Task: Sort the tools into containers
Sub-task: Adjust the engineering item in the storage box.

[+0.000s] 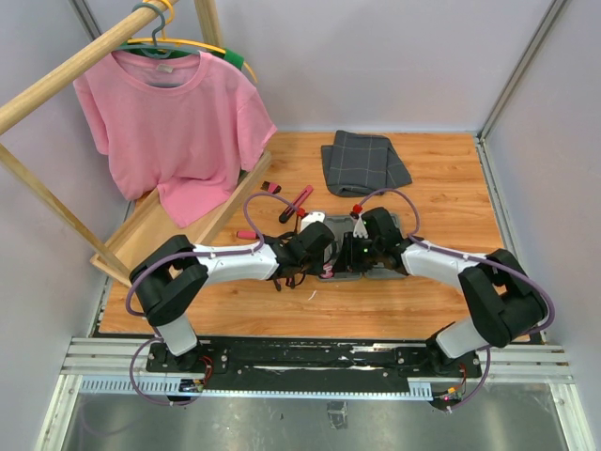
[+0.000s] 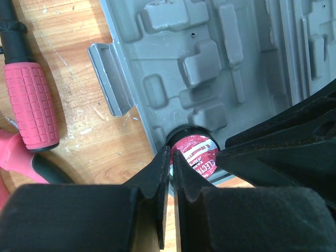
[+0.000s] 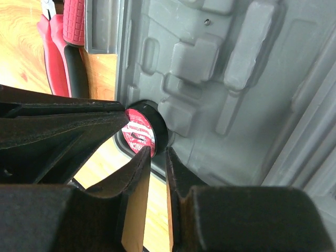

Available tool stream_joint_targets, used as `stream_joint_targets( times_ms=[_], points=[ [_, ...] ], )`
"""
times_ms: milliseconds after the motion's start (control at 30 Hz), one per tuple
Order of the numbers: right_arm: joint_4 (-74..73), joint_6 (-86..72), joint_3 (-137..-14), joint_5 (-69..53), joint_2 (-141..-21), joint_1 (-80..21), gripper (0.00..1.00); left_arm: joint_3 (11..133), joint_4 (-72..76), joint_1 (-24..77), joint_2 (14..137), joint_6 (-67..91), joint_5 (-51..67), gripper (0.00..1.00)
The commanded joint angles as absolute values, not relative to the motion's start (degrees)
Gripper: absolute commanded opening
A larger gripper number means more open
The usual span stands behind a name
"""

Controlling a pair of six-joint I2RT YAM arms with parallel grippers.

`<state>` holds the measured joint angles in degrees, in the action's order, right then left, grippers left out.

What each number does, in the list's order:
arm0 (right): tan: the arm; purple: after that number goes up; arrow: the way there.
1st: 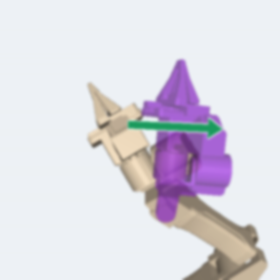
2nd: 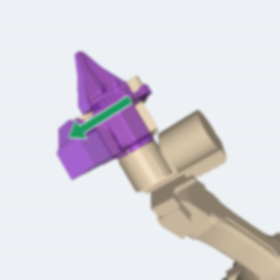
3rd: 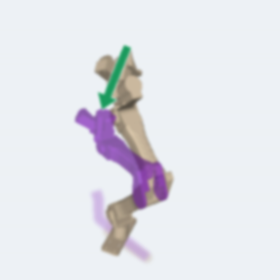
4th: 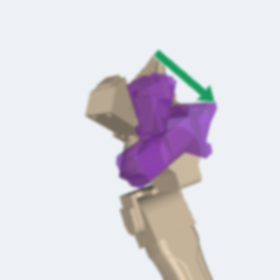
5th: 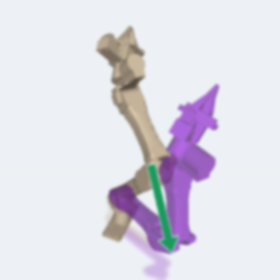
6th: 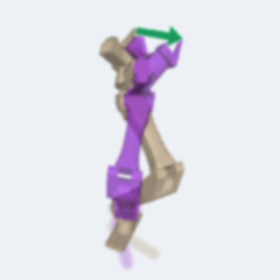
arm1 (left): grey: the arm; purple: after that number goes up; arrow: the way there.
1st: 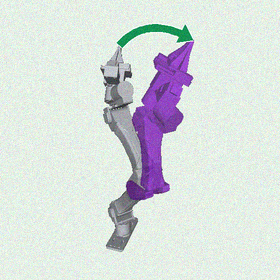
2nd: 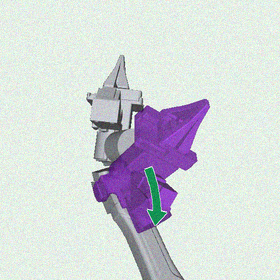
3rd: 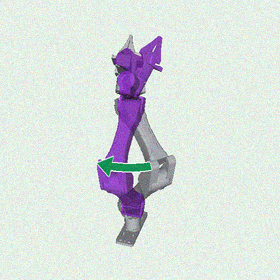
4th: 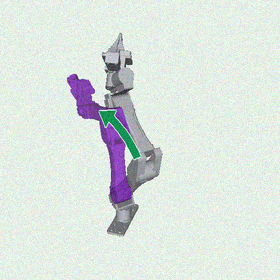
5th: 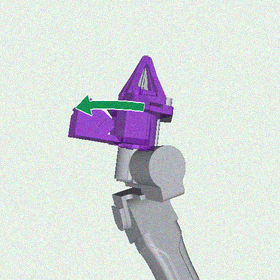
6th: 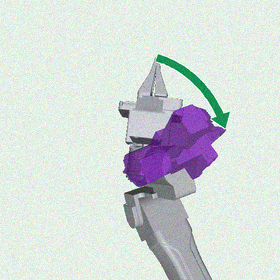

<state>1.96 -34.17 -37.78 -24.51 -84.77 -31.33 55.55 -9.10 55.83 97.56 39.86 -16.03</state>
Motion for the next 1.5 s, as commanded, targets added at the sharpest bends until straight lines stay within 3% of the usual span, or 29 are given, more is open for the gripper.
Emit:
stream_joint_targets(
  times_ms=[0, 733, 1467],
  points=[
    [2.9, -34.5, -39.2, -25.2, -85.7, -31.9, 0.17, 54.8, -9.2, 55.7, 98.8, 39.1, -17.5, 0.11],
    [-6.7, -31.0, -43.0, -16.7, -88.4, -35.1, 0.01, 54.3, -8.7, 55.7, 99.8, 38.7, -16.4, 0.02],
    [-13.9, -30.7, -43.9, -9.8, -93.0, -39.1, 0.01, 51.7, -7.2, 55.9, 99.8, 38.9, -14.6, 0.0]
  ],
)
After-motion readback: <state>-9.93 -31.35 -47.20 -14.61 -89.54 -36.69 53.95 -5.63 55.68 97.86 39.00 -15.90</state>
